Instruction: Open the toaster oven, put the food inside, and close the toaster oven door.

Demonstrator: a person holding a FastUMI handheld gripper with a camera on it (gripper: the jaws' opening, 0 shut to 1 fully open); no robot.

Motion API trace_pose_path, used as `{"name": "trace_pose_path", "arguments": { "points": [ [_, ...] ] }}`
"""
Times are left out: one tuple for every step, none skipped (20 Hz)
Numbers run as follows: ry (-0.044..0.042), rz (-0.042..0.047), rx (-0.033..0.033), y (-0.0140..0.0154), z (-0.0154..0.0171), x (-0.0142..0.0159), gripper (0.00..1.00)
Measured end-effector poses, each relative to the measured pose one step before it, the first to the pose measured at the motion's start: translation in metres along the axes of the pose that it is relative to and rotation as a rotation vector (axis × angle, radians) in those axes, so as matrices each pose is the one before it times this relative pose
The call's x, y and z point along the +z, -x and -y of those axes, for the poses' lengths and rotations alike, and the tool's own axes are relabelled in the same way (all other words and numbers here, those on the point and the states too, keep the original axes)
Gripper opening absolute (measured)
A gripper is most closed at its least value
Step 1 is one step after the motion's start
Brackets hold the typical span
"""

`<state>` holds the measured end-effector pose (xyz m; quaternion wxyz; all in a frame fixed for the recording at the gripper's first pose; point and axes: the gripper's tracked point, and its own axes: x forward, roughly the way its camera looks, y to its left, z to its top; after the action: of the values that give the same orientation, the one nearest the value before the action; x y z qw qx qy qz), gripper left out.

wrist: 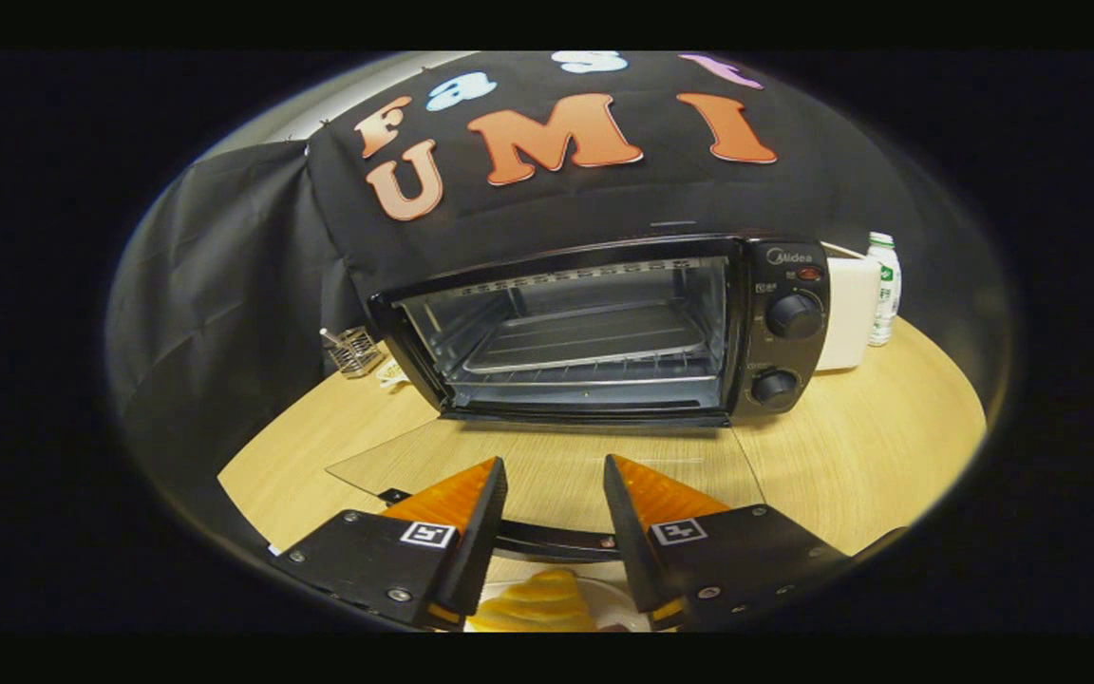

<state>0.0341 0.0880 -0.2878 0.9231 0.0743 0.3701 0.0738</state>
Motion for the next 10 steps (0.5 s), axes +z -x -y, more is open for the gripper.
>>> {"name": "trace_pose_path", "arguments": {
  "points": [
    [-0.00246, -0.01612, -0.00102, 0.00054, -0.00024, -0.00135, 0.60],
    [-0.00194, -0.00943, -0.00043, 0.00099, 0.00127, -0.00273, 0.61],
    [-0.00210, -0.00231, -0.00016, 0.00002, 0.00130, -0.00001, 0.60],
    [-0.00430, 0.00280, -0.00524, 0.00026, 0.00124, 0.00149, 0.61],
    [-0.00735, -0.00775, -0.00220, 0.00003, 0.00030, -0.00018, 0.60],
    [-0.00261, -0.00692, 0.00020, 0.00024, -0.00009, -0.00019, 0.60],
    [0.00025, -0.01698, 0.00295, -0.00078, 0.00027, -0.00029, 0.60],
    [-0.01098, -0.01302, 0.00092, 0.00124, 0.00030, -0.00091, 0.61],
    [-0.01343, -0.00840, 0.00240, 0.00040, 0.00049, 0.00032, 0.61],
    [-0.01166, -0.00637, 0.00342, 0.00002, -0.00016, -0.00052, 0.61]
  ]
}}
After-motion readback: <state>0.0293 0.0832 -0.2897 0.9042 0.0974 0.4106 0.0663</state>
